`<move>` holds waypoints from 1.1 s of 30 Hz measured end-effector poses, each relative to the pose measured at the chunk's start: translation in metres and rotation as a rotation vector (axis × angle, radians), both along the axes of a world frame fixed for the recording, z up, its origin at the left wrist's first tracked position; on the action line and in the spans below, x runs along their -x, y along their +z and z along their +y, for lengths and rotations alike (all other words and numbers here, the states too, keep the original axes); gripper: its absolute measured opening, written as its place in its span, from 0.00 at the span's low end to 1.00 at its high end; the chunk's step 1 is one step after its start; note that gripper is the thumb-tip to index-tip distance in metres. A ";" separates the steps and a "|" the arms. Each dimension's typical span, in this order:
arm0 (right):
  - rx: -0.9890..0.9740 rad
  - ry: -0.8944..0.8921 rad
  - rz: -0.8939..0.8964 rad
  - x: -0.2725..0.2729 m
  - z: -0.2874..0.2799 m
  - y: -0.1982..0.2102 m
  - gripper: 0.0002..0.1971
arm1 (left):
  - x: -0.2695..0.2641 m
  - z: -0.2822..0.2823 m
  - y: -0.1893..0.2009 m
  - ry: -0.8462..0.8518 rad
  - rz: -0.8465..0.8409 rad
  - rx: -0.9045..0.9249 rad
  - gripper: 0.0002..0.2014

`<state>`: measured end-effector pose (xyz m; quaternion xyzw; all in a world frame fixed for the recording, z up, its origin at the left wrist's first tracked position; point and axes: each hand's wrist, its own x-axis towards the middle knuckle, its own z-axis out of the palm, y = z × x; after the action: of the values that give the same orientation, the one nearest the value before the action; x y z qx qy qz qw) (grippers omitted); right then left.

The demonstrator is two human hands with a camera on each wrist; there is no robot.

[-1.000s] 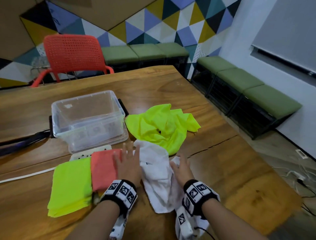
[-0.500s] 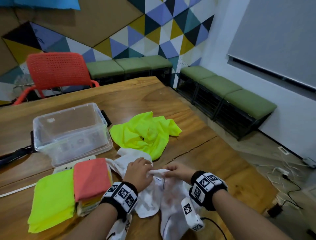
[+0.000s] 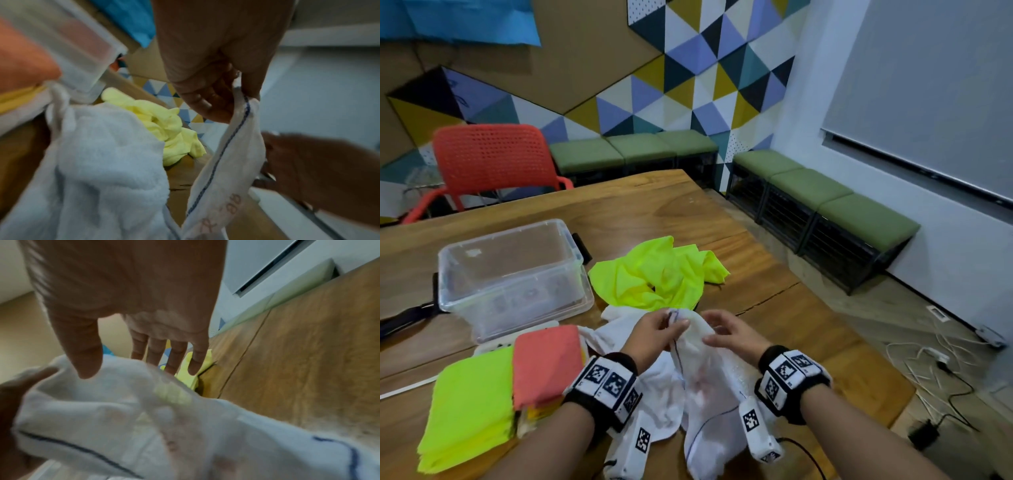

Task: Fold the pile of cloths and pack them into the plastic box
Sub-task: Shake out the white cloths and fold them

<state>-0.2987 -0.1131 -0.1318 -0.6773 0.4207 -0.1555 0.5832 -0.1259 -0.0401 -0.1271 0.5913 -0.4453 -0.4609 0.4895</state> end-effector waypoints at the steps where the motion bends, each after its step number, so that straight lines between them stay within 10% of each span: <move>1: 0.006 0.041 -0.002 -0.006 0.002 0.002 0.17 | 0.004 0.000 0.002 -0.029 -0.046 0.000 0.13; 15: -0.060 -0.177 0.096 0.046 -0.024 0.022 0.05 | -0.134 0.026 0.013 0.673 -0.464 -0.183 0.16; 24: -0.103 0.057 0.696 -0.016 0.008 -0.030 0.16 | -0.068 0.013 -0.007 0.364 -0.768 -0.197 0.27; 33: -0.114 -0.197 0.368 -0.036 0.028 -0.067 0.21 | 0.001 -0.023 -0.029 -0.340 -1.196 -0.101 0.22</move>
<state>-0.2632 -0.0854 -0.1989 -0.6160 0.5923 -0.0613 0.5157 -0.1268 -0.0626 -0.1560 0.6905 -0.7077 -0.1422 0.0467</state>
